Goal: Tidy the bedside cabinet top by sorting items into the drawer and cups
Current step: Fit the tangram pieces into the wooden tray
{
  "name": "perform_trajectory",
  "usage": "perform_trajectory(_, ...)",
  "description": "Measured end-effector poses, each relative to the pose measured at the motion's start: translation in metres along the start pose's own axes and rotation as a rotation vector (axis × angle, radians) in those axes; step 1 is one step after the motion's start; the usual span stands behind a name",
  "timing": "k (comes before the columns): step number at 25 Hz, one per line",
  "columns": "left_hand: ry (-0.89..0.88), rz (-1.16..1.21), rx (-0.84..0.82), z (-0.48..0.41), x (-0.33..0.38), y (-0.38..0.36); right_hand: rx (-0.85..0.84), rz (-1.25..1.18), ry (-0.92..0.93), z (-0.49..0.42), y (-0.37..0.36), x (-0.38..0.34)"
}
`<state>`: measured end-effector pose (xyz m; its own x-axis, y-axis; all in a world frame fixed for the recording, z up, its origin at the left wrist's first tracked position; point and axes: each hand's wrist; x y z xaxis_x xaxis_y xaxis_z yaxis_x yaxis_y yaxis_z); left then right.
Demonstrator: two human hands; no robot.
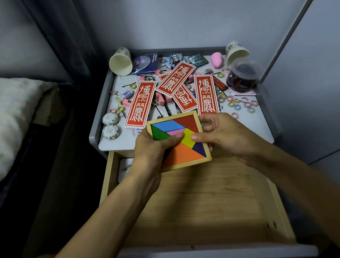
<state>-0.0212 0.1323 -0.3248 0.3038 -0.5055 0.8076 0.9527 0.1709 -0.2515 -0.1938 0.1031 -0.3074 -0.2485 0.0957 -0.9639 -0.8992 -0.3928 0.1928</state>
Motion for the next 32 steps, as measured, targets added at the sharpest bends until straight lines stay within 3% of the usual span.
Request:
perform_trajectory(6,0.066,-0.073,-0.155,-0.005,0.016,0.008,0.088,-0.092,-0.003,-0.003,0.014,-0.002)
perform_trajectory(16,0.052,-0.114,-0.135,-0.012,0.012,0.020,0.072,-0.168,-0.077,-0.001,0.021,0.001)
perform_trajectory(20,0.052,-0.131,-0.119,-0.011,0.011,0.026,0.055,-0.023,-0.087,-0.001,0.015,0.009)
perform_trajectory(29,0.117,-0.438,-0.149,0.017,0.015,0.059,-0.005,-0.128,-0.162,0.025,-0.028,0.026)
perform_trajectory(30,0.094,-0.527,-0.109,0.019,0.017,0.068,-0.027,-0.142,-0.183,0.030,-0.035,0.030)
perform_trajectory(32,-0.011,-0.880,0.146,0.014,0.017,0.095,-0.088,-0.168,-0.241,0.041,-0.051,0.043)
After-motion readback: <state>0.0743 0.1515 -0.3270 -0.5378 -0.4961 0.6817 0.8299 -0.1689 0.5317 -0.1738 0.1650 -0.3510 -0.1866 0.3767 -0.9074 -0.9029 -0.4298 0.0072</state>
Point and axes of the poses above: each hand's wrist, its own z-axis away from the middle knuckle, its own y-axis out of the back of the hand, x = y × z, and after that the axes turned 7 degrees about y, right-handed
